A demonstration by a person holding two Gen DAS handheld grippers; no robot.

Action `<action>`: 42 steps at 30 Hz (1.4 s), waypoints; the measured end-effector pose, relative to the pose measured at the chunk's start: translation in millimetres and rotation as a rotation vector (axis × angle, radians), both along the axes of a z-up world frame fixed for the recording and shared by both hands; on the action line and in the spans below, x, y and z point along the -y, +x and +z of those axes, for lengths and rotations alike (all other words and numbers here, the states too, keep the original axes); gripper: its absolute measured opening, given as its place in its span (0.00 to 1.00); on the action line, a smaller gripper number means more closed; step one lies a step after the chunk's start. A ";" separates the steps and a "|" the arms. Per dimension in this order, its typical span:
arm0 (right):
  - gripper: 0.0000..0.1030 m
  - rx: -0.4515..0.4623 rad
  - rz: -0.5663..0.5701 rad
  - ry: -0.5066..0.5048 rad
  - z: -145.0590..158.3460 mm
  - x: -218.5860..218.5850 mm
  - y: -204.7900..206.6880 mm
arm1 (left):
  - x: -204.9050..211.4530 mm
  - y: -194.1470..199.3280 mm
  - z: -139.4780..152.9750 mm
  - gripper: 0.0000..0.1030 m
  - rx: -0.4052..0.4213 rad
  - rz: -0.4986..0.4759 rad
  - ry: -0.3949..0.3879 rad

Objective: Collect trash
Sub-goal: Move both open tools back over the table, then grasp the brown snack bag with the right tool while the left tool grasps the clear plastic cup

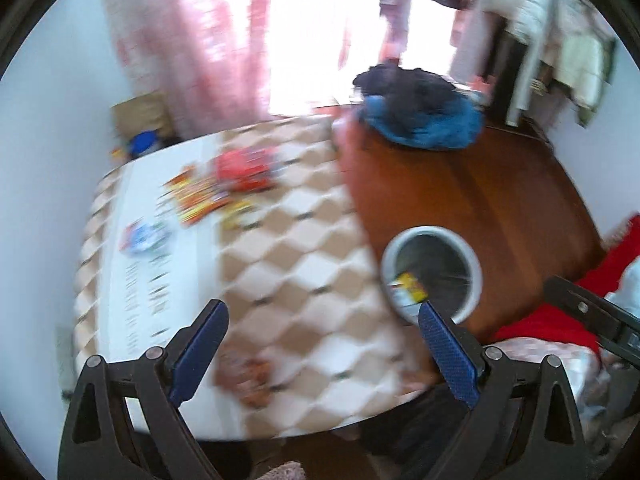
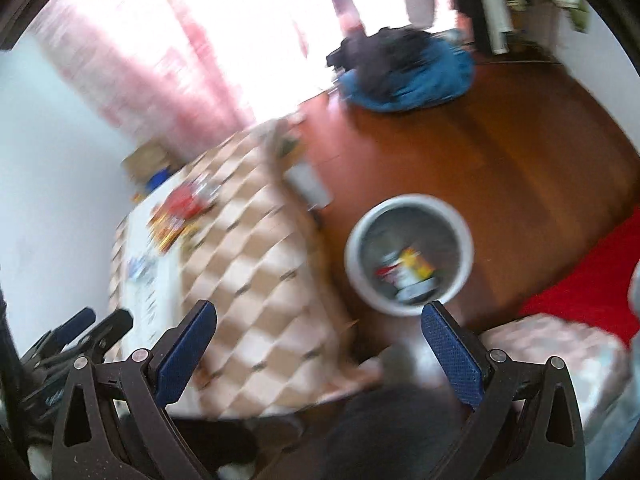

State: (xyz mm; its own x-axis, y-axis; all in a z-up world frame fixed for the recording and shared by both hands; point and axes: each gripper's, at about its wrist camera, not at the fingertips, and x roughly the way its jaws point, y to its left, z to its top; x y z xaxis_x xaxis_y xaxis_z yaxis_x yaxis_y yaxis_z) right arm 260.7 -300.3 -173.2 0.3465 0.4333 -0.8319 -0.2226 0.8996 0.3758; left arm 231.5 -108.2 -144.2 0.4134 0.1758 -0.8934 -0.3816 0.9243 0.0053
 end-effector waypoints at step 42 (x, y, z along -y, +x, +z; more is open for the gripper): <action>0.22 -0.114 0.183 -0.188 -146.2 -215.1 -8.5 | -162.1 -91.2 -160.4 0.93 -0.192 0.291 -0.204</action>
